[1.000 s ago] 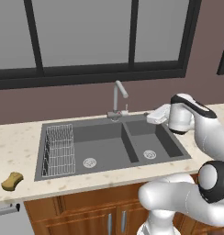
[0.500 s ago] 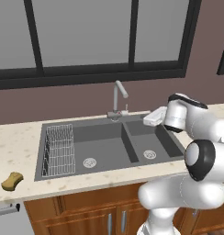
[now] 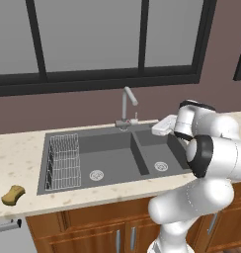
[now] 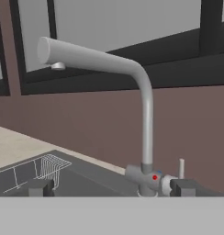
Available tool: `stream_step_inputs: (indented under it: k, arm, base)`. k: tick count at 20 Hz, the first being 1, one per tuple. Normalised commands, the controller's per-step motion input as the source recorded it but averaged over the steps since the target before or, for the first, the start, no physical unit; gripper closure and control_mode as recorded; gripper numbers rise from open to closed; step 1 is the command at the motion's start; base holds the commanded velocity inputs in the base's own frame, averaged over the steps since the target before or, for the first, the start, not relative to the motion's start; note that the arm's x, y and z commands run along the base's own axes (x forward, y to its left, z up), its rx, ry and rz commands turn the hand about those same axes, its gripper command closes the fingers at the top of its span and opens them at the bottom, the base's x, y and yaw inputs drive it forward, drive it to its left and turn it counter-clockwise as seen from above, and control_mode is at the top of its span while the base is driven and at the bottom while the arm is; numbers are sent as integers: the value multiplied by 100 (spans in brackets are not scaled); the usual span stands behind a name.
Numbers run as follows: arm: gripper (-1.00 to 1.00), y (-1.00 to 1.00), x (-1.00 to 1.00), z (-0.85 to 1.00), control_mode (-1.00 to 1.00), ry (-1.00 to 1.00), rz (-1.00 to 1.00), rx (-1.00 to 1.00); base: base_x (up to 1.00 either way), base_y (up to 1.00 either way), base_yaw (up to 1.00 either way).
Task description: Soak the sponge with water for a few seconds and then drop it inside the sink.
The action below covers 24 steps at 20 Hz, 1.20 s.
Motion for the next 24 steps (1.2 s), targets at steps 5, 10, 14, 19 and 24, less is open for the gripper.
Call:
stream_step_inputs:
  k: [5, 10, 14, 19, 24]
  arm:
    - [-100, 0, 10, 0, -100, 0, 5, 0]
    - [-100, 6, 16, 0, -100, 0, 3, 0]
    - [-100, 14, 29, 0, -100, 0, 0, 0]
    - [-100, 12, 26, -1, -100, 0, 0, 0]
    - [-100, 10, 30, -11, -100, 0, 0, 0]
  base:
    - [0, 0, 0]
    - [0, 0, 0]
    - [0, 0, 0]
    - [0, 0, 0]
    - [0, 0, 0]
